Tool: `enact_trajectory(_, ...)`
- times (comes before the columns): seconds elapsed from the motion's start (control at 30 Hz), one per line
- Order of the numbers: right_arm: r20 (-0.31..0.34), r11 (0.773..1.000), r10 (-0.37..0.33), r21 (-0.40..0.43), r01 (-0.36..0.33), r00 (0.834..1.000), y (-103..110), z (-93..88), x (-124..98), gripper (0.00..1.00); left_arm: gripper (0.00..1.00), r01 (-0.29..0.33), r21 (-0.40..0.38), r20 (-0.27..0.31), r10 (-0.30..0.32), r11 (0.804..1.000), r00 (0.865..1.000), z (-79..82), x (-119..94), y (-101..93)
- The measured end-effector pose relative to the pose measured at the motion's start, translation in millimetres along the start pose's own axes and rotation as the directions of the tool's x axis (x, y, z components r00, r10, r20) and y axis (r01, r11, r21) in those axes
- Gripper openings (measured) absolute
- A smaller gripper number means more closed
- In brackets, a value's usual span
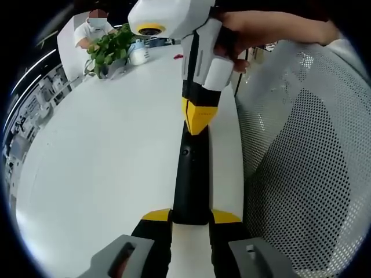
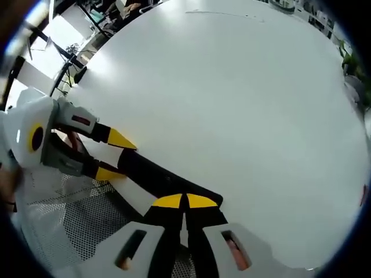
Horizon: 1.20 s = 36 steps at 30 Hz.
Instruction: Press the specified remote control buttons in sequence, fully releasing each button before pressing the next.
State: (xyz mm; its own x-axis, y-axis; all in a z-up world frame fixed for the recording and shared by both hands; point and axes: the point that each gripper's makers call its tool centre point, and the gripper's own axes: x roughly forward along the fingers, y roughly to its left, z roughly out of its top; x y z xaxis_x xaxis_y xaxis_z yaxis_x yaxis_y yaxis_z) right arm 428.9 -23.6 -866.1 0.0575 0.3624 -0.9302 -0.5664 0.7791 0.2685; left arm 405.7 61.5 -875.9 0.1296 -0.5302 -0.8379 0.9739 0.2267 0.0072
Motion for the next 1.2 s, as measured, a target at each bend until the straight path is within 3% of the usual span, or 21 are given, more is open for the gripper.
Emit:
enact_trajectory(0.27, 0.042, 1.0, 0.005, 0.001, -0.005, 0.999, 0.9, 8.1, 1.1, 0.0, 0.24, 0.001, 0.002, -0.001, -0.001, 1.0, 1.0, -0.1, 0.1, 0.2)
enact_trajectory(0.83, 0.048, 1.0, -0.01, -0.013, 0.011, 0.999, -1.6, 7.9, 6.1, 0.0, 0.24, 0.004, 0.004, -0.004, -0.004, 1.0, 1.0, -0.1, 0.4, 0.2)
enact_trajectory(1.13, 0.06, 0.998, -0.029, -0.046, 0.032, 0.998, -1.4, 8.6, 7.4, 0.0, 0.24, 0.006, 0.003, -0.003, -0.006, 1.0, 1.0, -0.1, 0.7, 0.5)
enact_trajectory(1.2, 0.059, 0.995, -0.04, -0.09, 0.045, 0.997, -0.7, 8.5, 7.5, 0.0, 0.24, 0.006, 0.003, -0.004, -0.006, 1.0, 1.0, 0.0, 0.7, 0.5)
